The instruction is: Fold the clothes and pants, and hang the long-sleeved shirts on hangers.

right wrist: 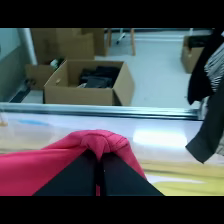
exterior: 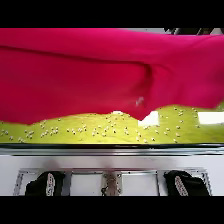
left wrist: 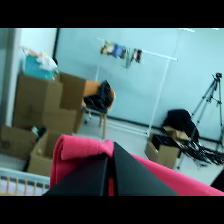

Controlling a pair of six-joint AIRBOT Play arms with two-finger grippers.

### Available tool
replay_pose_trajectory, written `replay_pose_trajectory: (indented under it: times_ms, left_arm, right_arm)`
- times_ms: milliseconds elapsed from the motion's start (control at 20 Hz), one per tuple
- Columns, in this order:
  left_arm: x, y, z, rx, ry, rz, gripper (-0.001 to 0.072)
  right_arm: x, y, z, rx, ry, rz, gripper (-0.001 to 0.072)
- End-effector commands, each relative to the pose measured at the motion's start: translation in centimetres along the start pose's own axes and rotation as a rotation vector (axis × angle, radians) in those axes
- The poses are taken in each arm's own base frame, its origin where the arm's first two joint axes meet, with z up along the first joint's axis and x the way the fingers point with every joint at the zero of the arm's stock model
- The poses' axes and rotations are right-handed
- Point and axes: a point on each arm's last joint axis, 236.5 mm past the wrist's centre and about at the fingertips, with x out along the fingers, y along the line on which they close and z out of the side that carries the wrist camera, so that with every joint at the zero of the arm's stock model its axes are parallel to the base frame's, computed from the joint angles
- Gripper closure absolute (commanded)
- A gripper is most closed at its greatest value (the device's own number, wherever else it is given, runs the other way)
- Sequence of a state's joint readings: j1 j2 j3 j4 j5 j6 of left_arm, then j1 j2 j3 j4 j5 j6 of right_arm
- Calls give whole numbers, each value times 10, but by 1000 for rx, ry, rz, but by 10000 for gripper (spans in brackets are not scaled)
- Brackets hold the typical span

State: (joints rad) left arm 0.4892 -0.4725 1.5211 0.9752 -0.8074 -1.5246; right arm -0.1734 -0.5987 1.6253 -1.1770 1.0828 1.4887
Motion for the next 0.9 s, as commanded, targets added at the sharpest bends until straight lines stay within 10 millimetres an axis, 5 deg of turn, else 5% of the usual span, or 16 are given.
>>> replay_pose_trajectory:
  times_ms: [0,150,250,550,700,850]
  left_arm:
    - [-12,-1,6,21,-17,39,700]
    - [31,26,-56,-86,218,33,700]
    - [65,49,-119,-166,404,23,700]
    - [129,90,-380,-238,984,68,700]
    - [156,97,-460,-262,1092,81,700]
    - [177,100,-516,-272,1173,81,700]
  right_arm:
    - [-22,-7,6,63,-27,-62,695]
    - [11,-19,-18,141,81,-70,695]
    - [49,-29,-54,187,232,-61,695]
    - [168,-89,-236,320,833,-113,695]
    - [213,-110,-321,343,1011,-118,695]
    - [254,-120,-382,351,1057,-124,695]
